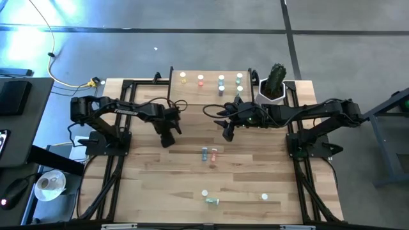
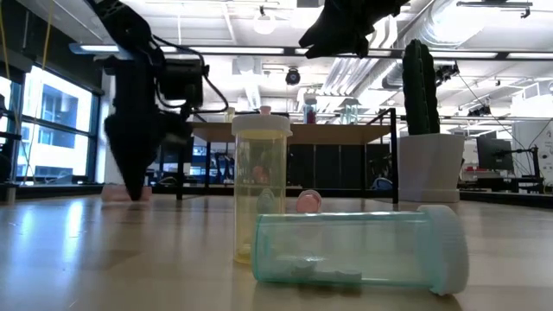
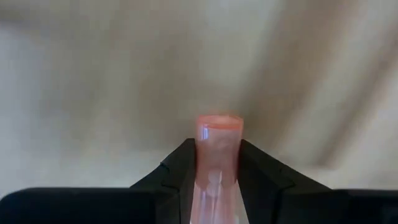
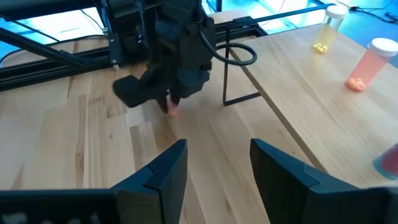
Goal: Pick and place medicine bottles onto shelf by color
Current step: Put the left pink pill bottle on the shelf aligned with the other pink pill bottle
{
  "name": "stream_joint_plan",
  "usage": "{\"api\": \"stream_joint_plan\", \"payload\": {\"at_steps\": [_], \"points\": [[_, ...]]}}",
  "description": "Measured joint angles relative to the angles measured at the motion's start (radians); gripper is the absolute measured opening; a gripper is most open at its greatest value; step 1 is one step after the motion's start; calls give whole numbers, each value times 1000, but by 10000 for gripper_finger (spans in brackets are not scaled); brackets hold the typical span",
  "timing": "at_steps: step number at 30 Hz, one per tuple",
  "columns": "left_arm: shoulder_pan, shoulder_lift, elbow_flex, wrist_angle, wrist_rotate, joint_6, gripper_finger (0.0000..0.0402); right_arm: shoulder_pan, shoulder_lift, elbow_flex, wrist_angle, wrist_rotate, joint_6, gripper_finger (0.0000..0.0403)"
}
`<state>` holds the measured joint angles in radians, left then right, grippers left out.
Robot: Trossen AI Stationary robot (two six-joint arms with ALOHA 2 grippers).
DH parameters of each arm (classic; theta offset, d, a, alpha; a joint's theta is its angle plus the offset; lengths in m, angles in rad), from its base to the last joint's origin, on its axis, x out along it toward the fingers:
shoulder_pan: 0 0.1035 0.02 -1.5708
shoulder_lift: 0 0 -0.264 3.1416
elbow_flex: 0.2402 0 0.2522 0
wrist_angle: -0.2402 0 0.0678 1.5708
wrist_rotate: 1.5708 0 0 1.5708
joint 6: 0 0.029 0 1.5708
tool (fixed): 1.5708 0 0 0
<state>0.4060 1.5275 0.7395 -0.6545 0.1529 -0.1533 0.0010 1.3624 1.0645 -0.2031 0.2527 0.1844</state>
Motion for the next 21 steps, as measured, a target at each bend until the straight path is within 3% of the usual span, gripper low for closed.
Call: {"api": "stream_joint_plan", "payload": {"at_steps": [6,9,16,21], "points": [[-1,-2,13,182,380,-215,92,0,0,0,0,-2,-11,167],[-1,-2,14,300,500,-378,92,0,0,0,0,-29,-48,167],[-6,-3,15,619,581,-753,92,2,0,0,0,-230,-226,167],[-19,-4,15,860,576,-1018,92,35,0,0,0,-303,-484,167]]}}
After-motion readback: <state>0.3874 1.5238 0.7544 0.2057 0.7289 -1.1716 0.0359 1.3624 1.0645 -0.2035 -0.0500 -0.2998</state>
